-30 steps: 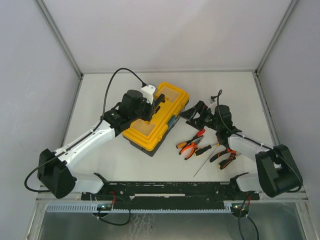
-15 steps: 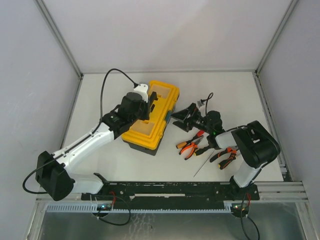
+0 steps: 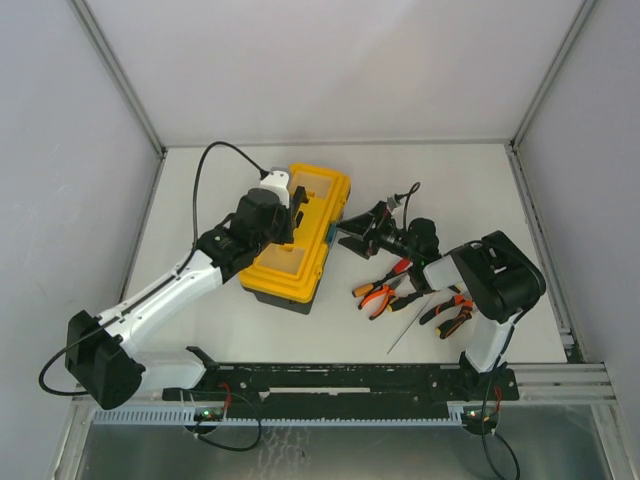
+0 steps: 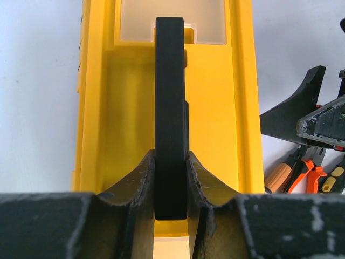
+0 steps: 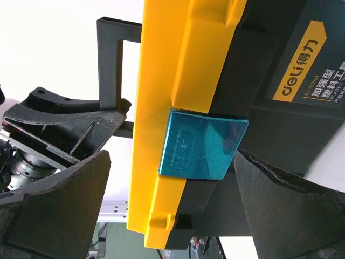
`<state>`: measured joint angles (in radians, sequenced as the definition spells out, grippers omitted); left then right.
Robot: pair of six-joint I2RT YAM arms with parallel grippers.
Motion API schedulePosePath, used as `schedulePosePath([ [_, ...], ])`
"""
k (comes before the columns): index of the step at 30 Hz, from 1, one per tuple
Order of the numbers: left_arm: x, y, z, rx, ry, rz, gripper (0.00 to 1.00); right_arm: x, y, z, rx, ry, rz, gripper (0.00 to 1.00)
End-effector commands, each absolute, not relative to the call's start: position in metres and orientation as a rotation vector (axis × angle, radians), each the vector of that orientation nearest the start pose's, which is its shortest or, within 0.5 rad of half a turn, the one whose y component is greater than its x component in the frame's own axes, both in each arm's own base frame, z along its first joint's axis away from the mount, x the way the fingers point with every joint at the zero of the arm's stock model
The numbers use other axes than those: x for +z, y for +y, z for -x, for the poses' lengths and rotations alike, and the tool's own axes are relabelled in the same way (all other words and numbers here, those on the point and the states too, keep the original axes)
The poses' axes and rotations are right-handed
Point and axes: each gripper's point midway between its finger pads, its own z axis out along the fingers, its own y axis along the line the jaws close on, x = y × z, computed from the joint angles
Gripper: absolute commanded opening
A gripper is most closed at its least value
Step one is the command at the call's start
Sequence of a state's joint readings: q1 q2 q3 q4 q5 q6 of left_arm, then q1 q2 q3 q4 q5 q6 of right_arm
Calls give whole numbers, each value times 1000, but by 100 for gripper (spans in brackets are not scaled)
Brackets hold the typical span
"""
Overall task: Pack the tool kit
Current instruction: Open the toolbox at the center of the board.
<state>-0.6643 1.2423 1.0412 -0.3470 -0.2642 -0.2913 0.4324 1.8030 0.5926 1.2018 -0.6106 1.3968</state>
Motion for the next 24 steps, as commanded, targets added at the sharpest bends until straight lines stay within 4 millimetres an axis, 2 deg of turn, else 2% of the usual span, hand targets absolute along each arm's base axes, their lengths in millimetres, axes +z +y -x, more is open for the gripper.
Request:
schedulePosePath([
  [1,208,-199,-310,-288,2101,-270,0,174,302,-328,1831,1827,-285,98],
  [6,209,-199,-309,-289,2101,-265,0,172,304,-330,1898,1786,-327,96],
  [11,211,-201,-309,-304,2102,-265,9,162,306,-330,1883,1814,-339,95],
  [17,209,-203,-304,-320,2117,-297,21,160,308,-331,1863,1821,-337,95],
  [24,206,-205,-299,-327,2134,-351,24,158,309,-332,1861,1820,-349,95],
])
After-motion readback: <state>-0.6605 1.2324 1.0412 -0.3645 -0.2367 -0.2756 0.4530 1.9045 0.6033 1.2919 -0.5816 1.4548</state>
